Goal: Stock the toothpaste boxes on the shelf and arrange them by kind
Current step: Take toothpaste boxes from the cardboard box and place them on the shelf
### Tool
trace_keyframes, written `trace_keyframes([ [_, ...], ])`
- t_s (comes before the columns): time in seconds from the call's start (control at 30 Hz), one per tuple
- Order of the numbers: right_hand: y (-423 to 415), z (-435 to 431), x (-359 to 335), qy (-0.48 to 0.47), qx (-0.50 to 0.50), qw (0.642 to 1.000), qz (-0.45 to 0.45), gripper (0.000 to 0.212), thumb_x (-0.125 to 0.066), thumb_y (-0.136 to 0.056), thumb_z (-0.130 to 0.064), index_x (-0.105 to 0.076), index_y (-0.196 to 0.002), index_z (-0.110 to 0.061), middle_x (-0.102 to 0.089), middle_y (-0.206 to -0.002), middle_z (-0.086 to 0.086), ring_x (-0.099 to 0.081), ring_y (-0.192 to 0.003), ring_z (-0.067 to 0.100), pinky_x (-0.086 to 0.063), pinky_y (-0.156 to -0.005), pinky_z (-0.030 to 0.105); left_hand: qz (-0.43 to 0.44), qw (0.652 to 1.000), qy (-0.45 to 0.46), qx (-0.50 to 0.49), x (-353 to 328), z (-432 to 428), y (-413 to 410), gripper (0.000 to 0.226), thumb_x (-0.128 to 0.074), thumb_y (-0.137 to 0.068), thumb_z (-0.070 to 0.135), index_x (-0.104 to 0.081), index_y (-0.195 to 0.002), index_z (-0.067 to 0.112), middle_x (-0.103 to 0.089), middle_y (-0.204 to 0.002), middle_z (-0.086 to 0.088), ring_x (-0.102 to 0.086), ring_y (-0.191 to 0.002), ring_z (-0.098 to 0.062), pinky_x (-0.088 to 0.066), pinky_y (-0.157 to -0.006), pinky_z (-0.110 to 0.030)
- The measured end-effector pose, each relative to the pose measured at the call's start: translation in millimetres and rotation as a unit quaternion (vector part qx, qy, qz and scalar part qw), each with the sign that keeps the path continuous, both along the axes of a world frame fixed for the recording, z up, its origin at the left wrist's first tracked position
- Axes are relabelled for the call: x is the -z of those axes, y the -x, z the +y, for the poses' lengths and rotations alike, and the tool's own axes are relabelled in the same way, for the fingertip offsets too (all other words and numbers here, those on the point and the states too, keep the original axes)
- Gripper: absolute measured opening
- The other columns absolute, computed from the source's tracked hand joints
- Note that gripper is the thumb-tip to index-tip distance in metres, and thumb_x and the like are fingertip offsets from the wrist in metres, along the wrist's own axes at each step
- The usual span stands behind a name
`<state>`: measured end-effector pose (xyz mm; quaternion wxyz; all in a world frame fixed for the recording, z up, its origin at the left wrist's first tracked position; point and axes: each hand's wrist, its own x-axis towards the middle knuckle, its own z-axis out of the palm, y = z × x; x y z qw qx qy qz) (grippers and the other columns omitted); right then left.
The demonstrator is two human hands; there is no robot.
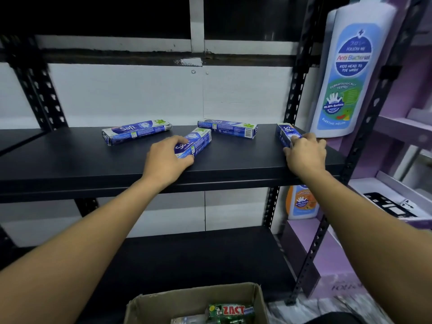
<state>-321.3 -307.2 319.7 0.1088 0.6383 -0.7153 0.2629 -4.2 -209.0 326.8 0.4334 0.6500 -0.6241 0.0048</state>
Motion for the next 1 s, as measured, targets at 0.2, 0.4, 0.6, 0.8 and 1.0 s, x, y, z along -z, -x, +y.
trace_keyframes([
  [0.2, 3.3, 13.6, -8.7, -0.055, -0.031, 0.998, -0.008, 0.050, -0.053, -0.096, -0.041, -0.048, -0.137, -0.014, -0.036, -0.145, 0.015, -0.037, -0.124, 0.043, -0.034, -0.103, 0.048, -0.008, 1.000, -0.015, 0.002, -1.6, -3.5, 0.1, 0.042, -0.077, -0.079, 0.027, -0.067, -0.119, 0.020, -0.067, -0.122, 0.002, -0.060, -0.110, -0.019, -0.043, -0.092, -0.029],
  [0.4, -13.2, 41.5, -15.0, -0.059, -0.056, 0.996, 0.022, 0.070, -0.053, -0.092, -0.052, -0.030, -0.148, -0.018, -0.024, -0.155, 0.018, -0.030, -0.133, 0.043, -0.028, -0.108, 0.051, -0.142, 0.990, -0.001, -0.013, -12.6, 9.7, 5.3, 0.044, -0.075, -0.082, 0.036, -0.065, -0.123, 0.021, -0.059, -0.134, 0.001, -0.052, -0.122, -0.027, -0.040, -0.099, -0.044],
  [0.6, -47.7, 100.8, 4.5, 0.052, -0.178, 0.983, -0.009, 0.065, -0.053, -0.092, -0.051, -0.035, -0.148, -0.023, -0.021, -0.159, 0.013, -0.016, -0.145, 0.039, -0.016, -0.117, 0.052, -0.223, 0.971, 0.080, 0.021, -5.5, 51.5, 18.9, 0.046, -0.071, -0.080, 0.041, -0.066, -0.123, 0.024, -0.054, -0.142, 0.006, -0.045, -0.126, -0.026, -0.034, -0.103, -0.043],
  [0.8, -82.3, 161.6, 65.3, 0.060, -0.280, 0.958, 0.001, 0.055, -0.059, -0.088, -0.046, -0.051, -0.138, -0.024, -0.036, -0.151, 0.006, -0.033, -0.135, 0.031, -0.030, -0.106, 0.046, -0.273, 0.953, 0.114, 0.067, 51.1, 98.6, 25.4, 0.046, -0.066, -0.079, 0.042, -0.066, -0.119, 0.020, -0.061, -0.126, 0.005, -0.050, -0.112, -0.024, -0.041, -0.090, -0.040],
  [1.0, -109.9, 194.3, 159.4, -0.107, -0.347, 0.932, 0.015, 0.061, -0.053, -0.093, -0.046, -0.036, -0.149, -0.025, -0.026, -0.157, 0.005, -0.024, -0.140, 0.028, -0.026, -0.111, 0.047, -0.265, 0.959, -0.036, 0.094, 151.3, 123.5, 8.0, 0.048, -0.069, -0.083, 0.039, -0.063, -0.127, 0.020, -0.058, -0.133, 0.003, -0.047, -0.123, -0.021, -0.041, -0.099, -0.043],
])
